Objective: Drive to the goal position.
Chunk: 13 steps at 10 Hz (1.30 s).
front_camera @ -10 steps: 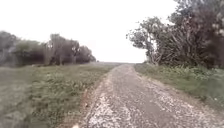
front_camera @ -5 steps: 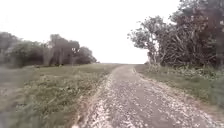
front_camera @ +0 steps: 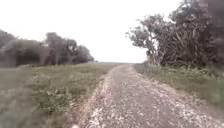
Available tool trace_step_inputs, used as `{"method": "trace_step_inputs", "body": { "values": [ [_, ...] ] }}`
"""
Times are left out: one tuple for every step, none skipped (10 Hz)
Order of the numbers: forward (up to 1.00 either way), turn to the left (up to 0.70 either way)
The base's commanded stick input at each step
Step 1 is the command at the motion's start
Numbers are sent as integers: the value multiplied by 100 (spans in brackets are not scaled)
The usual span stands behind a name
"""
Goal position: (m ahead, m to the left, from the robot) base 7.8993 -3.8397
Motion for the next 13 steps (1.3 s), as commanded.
{"method": "trace_step_inputs", "body": {
  "values": [
    [70,-13],
    [70,-13],
    [70,-13],
    [70,-13],
    [70,-13],
    [70,-13],
    [70,-13],
    [70,-13],
    [70,-13],
    [70,-13],
    [70,-13],
    [70,-5],
    [70,0]
  ]
}}
